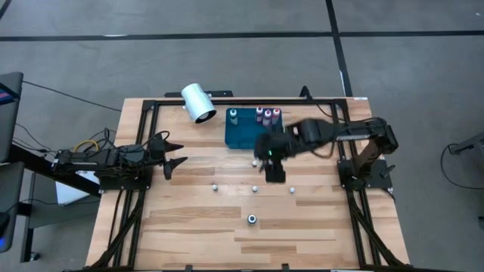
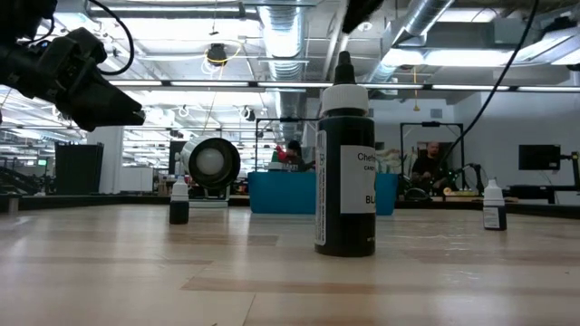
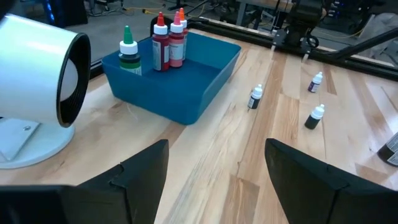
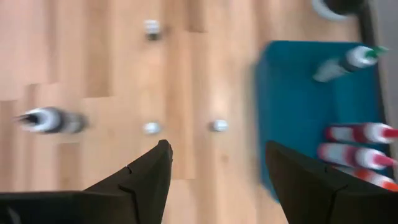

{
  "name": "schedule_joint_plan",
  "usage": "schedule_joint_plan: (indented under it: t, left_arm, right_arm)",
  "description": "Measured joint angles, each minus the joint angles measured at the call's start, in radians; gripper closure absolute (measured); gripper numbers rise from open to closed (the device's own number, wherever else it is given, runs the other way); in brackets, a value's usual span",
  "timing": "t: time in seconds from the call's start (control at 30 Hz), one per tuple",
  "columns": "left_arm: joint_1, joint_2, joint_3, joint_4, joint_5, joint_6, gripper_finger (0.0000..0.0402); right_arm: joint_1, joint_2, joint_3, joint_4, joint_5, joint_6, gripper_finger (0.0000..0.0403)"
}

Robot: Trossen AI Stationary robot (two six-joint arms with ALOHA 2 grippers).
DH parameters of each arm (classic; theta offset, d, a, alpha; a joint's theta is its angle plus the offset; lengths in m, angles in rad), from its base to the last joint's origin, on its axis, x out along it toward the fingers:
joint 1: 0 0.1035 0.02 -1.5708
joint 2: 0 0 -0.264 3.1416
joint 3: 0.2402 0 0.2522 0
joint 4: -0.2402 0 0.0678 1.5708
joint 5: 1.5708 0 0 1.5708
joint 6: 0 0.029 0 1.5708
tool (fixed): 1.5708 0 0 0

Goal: Pick & Place food coloring
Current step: Put the large black food coloring bottle into the blue bin

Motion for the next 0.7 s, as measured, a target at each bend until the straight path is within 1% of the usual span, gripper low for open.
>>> schedule_joint_plan:
  t: [0.07, 0.2, 0.33, 0.47, 0.7]
  left_arm:
    - [0.000, 0.000, 0.000, 0.000, 0.000, 0.009, 0.0144]
    - [0.000, 0.000, 0.000, -0.001, 0.000, 0.011, 0.0144]
    - [0.000, 0.000, 0.000, -0.003, 0.000, -0.002, 0.0144]
    - [0.000, 0.000, 0.000, -0.006, 0.001, -0.018, 0.0144]
    - [0.000, 0.000, 0.000, -0.011, 0.001, -0.019, 0.0144]
  right_arm:
    - [0.053, 0.009, -0.006, 0.021, 0.003, 0.022, 0.0158]
    - [0.133, 0.021, -0.061, 0.081, 0.004, 0.080, 0.0159]
    - [0.189, 0.027, -0.136, 0.086, 0.005, 0.157, 0.0159]
    - [0.239, 0.026, -0.222, 0.144, 0.005, 0.228, 0.0159]
    - [0.337, 0.025, -0.301, 0.275, 0.007, 0.311, 0.0159]
